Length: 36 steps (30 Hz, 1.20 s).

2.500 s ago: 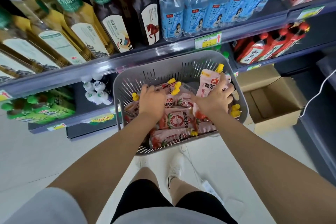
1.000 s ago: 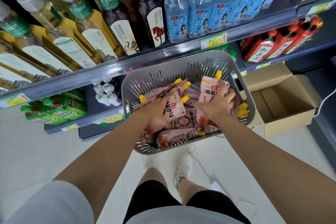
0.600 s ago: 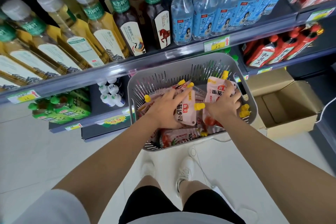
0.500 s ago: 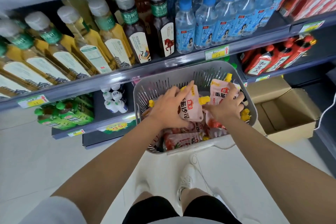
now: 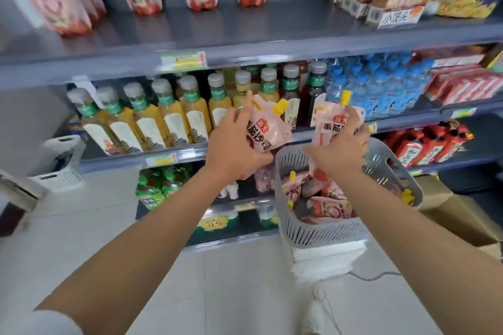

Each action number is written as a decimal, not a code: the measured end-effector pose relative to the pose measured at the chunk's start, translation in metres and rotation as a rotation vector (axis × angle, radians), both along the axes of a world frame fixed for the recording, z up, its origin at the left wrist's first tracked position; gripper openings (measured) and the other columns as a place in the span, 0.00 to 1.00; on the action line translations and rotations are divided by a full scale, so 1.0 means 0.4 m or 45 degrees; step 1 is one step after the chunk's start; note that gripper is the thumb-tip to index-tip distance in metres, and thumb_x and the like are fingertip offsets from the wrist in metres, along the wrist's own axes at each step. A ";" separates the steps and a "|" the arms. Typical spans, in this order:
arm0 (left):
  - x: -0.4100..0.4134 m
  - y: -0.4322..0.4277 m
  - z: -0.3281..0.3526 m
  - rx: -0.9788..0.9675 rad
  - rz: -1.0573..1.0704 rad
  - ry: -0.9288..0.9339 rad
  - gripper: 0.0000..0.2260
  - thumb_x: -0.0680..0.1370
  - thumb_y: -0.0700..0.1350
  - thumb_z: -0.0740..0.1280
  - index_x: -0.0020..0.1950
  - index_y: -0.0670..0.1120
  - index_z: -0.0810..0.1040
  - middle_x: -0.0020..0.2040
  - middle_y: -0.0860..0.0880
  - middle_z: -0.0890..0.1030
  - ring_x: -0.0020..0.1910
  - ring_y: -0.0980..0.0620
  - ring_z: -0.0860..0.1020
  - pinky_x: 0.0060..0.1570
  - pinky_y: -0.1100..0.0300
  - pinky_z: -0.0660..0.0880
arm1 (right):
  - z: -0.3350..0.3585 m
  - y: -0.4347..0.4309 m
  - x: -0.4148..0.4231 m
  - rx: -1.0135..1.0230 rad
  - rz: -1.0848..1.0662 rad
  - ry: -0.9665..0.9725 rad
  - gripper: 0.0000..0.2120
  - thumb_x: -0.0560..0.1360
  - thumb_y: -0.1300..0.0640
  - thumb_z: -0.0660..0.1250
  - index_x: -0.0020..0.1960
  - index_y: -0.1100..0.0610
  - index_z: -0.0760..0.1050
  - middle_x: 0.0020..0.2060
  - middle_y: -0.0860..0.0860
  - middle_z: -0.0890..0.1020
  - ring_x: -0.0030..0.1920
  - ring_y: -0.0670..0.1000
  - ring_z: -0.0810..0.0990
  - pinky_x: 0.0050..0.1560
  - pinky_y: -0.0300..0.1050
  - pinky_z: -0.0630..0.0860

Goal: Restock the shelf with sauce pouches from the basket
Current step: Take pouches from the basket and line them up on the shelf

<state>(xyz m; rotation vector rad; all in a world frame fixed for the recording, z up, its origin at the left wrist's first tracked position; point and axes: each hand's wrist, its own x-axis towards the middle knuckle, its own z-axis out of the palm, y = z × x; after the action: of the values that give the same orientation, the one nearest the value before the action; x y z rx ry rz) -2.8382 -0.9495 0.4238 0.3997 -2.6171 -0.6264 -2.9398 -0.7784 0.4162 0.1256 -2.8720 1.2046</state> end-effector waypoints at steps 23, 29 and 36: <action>0.124 -0.660 0.454 0.117 0.667 0.689 0.55 0.56 0.63 0.71 0.78 0.54 0.49 0.61 0.47 0.65 0.58 0.46 0.73 0.57 0.47 0.75 | 0.477 -0.717 0.045 -0.316 0.485 0.504 0.57 0.62 0.52 0.79 0.77 0.44 0.43 0.76 0.57 0.49 0.74 0.63 0.53 0.69 0.66 0.57; -0.150 -0.763 0.490 0.162 0.731 0.619 0.52 0.64 0.59 0.75 0.79 0.50 0.47 0.76 0.47 0.56 0.73 0.46 0.60 0.64 0.50 0.67 | 0.494 -0.816 -0.105 -0.382 0.522 0.537 0.58 0.61 0.54 0.79 0.76 0.42 0.42 0.75 0.56 0.48 0.73 0.63 0.54 0.68 0.66 0.60; -0.371 -0.885 0.430 0.189 0.797 0.414 0.54 0.65 0.58 0.75 0.79 0.48 0.44 0.72 0.45 0.60 0.67 0.43 0.67 0.57 0.50 0.72 | 0.454 -0.849 -0.227 -0.379 0.565 0.554 0.59 0.61 0.56 0.79 0.76 0.43 0.41 0.76 0.53 0.48 0.75 0.58 0.50 0.69 0.64 0.58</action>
<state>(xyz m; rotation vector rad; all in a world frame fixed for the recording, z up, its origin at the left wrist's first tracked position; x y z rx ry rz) -2.9866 -1.3036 0.5958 1.0153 -1.9866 -0.6011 -3.0305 -1.1180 0.5978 0.9272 -2.3224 1.4304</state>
